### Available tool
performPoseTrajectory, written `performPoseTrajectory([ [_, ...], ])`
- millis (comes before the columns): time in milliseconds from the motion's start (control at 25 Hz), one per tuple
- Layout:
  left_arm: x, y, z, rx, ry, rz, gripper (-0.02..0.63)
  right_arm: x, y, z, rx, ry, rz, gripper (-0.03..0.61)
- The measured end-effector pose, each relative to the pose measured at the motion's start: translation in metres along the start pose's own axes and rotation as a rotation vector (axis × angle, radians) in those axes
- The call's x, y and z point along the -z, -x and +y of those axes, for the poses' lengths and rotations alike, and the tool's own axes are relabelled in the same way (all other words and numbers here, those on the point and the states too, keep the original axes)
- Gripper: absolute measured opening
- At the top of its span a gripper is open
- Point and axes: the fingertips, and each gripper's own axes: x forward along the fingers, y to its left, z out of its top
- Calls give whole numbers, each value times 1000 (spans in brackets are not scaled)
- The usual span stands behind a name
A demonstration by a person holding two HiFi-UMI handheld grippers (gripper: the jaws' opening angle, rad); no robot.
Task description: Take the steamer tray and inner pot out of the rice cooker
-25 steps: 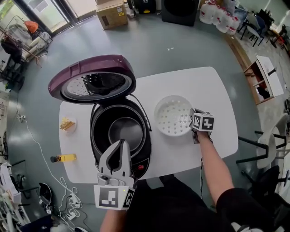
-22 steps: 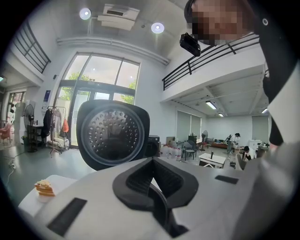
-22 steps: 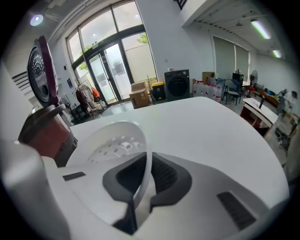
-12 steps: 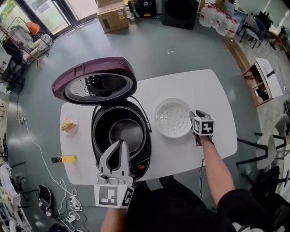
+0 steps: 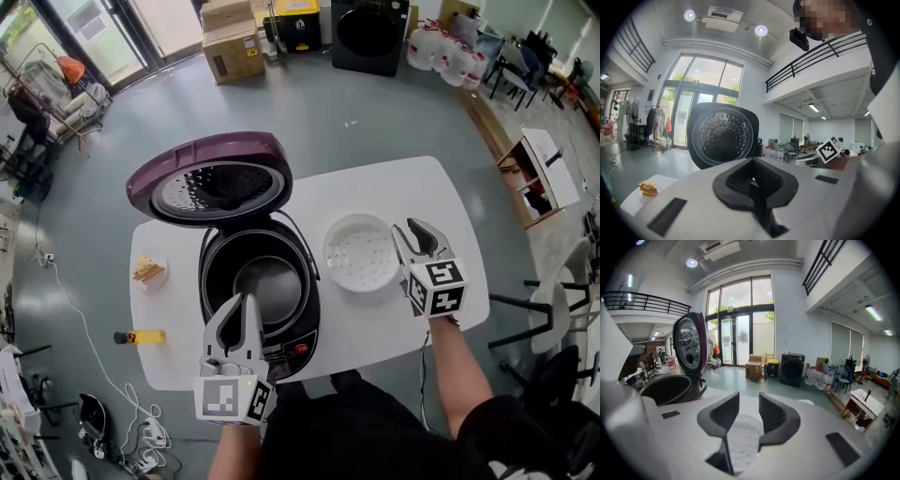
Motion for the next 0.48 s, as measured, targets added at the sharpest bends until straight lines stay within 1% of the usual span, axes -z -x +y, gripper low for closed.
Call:
performPoseTrajectory([
  [160, 0, 4, 10, -12, -5, -6, 0, -45, 31, 32, -33, 33, -113, 130],
  [280, 2, 11, 21, -25, -7, -4, 0, -68, 50, 62, -58, 75, -167, 127],
  [360, 4, 15, 29, -40, -2, 3, 0, -76, 54, 83, -85, 97, -177, 127],
  [480, 11, 19, 41, -49, 17, 18, 0, -71, 51, 113, -135, 103, -150, 127],
])
